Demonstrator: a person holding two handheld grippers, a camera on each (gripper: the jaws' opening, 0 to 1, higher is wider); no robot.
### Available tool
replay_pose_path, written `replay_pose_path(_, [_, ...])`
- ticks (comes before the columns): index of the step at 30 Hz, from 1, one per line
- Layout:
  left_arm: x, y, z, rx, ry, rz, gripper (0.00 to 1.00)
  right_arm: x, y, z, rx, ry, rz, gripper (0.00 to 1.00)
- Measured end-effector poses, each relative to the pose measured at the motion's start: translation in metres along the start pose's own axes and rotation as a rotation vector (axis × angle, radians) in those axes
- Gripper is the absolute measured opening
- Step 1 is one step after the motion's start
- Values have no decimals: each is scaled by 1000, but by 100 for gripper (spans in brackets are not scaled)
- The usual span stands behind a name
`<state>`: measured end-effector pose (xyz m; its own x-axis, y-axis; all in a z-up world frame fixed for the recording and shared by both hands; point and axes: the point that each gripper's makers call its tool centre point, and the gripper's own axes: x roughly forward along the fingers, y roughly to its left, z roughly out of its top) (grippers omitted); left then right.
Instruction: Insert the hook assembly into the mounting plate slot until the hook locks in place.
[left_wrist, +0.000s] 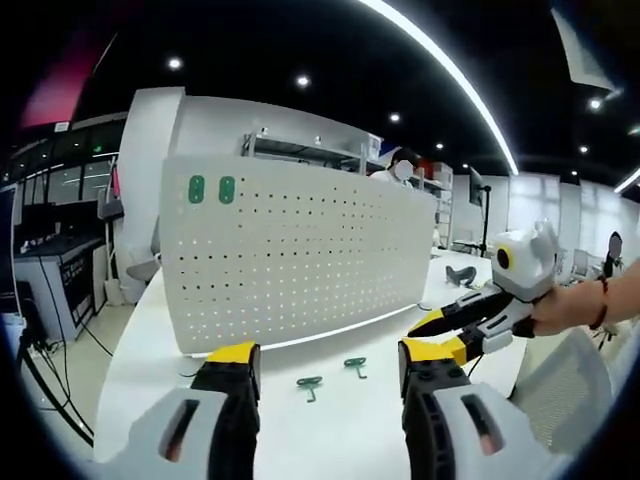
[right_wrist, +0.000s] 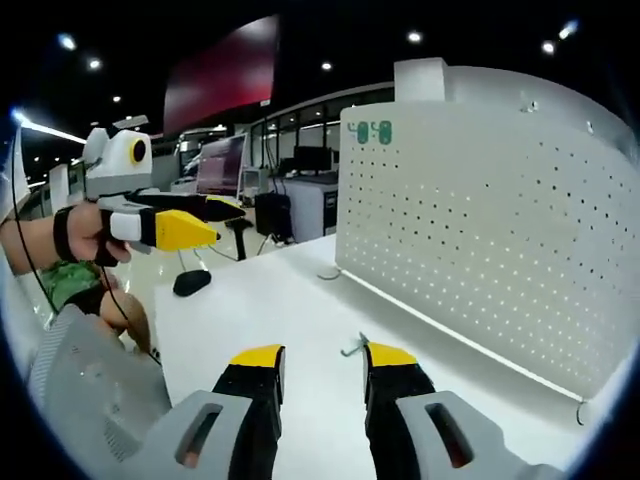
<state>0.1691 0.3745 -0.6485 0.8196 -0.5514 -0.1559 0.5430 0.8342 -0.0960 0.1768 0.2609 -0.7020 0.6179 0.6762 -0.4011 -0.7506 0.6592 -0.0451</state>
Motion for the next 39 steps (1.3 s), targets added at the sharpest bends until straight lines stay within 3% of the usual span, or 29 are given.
replay_pose_path(13, [-3, -12, -17, 21, 28, -60, 74, 27, -5, -9, -10, 61, 49, 35])
replay_pose_path(29, [0, -17, -29, 5, 51, -67, 76, 60, -30, -26, -48, 159, 78, 34])
replay_pose_path(35, [-2, -15, -34, -16, 61, -57, 77, 67, -32, -30, -61, 181, 95, 34])
replay_pose_path(36, [-2, -16, -32, -51, 57, -65, 77, 68, -33, -32, -62, 185, 98, 34])
replay_pose_path(39, [-2, -20, -29, -14, 56, -75, 78, 72, -32, -33, -29, 183, 113, 34])
